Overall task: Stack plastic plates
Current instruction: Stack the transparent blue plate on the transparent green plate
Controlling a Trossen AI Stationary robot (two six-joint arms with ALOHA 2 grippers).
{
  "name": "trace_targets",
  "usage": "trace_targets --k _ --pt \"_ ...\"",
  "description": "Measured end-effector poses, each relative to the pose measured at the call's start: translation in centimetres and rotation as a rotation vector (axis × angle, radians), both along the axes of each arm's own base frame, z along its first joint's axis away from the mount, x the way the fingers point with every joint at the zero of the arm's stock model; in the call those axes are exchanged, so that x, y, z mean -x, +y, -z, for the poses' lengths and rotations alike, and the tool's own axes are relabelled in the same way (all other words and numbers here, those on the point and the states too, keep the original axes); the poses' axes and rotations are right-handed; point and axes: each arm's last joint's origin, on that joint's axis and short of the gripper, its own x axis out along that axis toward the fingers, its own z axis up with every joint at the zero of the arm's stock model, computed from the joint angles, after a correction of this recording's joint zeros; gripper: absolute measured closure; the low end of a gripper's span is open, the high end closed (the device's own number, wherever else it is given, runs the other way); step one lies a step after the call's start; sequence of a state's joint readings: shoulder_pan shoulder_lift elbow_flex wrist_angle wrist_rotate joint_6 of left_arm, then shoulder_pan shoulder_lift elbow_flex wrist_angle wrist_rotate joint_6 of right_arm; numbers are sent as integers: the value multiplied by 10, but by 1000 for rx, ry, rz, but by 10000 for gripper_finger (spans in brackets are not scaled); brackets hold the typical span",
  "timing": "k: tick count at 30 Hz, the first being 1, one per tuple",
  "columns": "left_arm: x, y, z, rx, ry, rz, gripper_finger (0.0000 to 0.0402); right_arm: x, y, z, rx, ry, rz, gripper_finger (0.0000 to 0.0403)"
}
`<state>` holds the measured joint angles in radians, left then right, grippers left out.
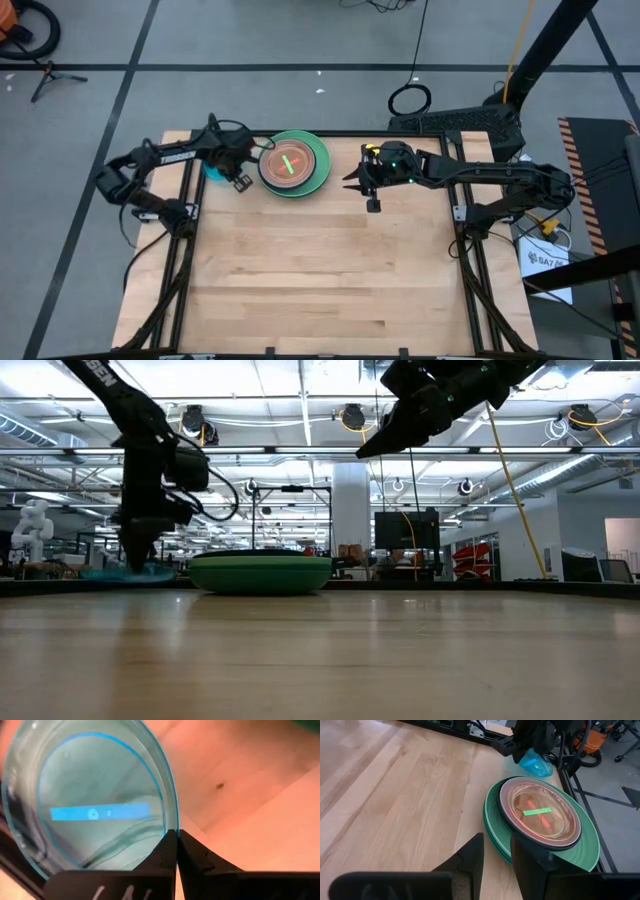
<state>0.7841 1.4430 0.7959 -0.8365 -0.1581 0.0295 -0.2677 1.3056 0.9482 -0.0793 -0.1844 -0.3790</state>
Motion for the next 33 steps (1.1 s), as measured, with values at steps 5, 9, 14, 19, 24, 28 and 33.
trace_targets --k 5,9,14,19,24,28,33 --pt "4 -6 -18 -61 -65 -10 396 0 0 0 1 0 0 314" --pt "5 -14 -32 -107 -115 15 396 0 0 0 5 0 -2 314" --pt "5 -26 -46 -154 -180 50 396 0 0 0 15 0 -8 314" --pt "6 -36 -58 -194 -243 59 396 0 0 0 19 0 -10 314" --pt "-1 -48 -70 -250 -335 121 396 -1 0 -2 28 -17 -12 314" --pt "-12 -59 -77 -293 -425 185 396 -1 0 -3 32 -30 -12 314" --pt "-21 -70 -83 -311 -498 229 396 -2 -1 -4 35 -41 -12 314"
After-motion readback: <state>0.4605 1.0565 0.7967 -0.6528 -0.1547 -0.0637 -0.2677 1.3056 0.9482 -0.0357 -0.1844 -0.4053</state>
